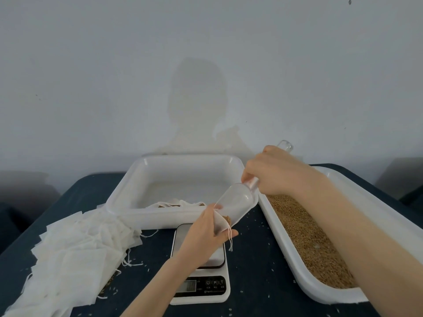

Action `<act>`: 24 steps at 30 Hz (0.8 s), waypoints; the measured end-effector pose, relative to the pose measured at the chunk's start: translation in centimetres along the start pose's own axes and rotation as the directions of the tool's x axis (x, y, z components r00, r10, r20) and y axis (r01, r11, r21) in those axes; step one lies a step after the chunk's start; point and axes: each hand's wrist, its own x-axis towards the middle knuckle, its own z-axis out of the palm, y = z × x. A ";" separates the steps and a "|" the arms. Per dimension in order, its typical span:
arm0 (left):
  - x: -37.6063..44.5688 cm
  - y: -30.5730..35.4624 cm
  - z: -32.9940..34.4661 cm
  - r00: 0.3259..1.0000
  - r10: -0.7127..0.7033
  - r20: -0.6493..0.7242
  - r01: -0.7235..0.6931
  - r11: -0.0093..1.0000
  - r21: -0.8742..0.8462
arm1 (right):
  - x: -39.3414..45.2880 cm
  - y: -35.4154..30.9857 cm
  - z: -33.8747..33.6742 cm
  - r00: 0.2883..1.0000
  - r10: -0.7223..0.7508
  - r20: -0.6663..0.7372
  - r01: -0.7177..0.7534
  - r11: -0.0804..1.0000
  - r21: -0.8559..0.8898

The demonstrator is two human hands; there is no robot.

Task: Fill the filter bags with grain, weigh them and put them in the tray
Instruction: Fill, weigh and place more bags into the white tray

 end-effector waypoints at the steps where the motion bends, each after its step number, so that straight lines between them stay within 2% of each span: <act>1: 0.0 0.0 0.0 1.000 -0.003 -0.002 0.003 1.000 -0.027 | 0.1 0.1 -0.2 1.000 0.007 0.016 -0.008 1.000 0.010; 6: 0.1 0.1 0.4 0.999 -0.025 -0.024 0.021 0.989 -0.146 | 0.8 -0.1 -0.6 0.998 -0.022 0.050 0.023 1.000 -0.016; 10: 0.1 0.2 0.9 0.995 -0.052 -0.085 0.028 0.963 -0.269 | 1.5 -1.2 -1.4 0.999 -0.034 -0.018 0.032 0.993 -0.112; 15: 0.8 1.0 1.5 0.981 -0.104 -0.161 0.046 0.942 -0.332 | 2.3 -3.6 -2.1 0.981 -0.092 -0.168 0.039 0.955 -0.294; 20: 1.5 1.0 1.7 0.957 -0.176 -0.231 0.071 0.913 -0.401 | 2.6 -5.4 -2.4 0.974 -0.110 -0.198 0.048 0.954 -0.296; 24: 1.4 0.8 1.4 0.959 -0.181 -0.220 0.086 0.921 -0.380 | 2.7 -4.8 -1.5 0.970 -0.112 -0.215 0.046 0.955 -0.293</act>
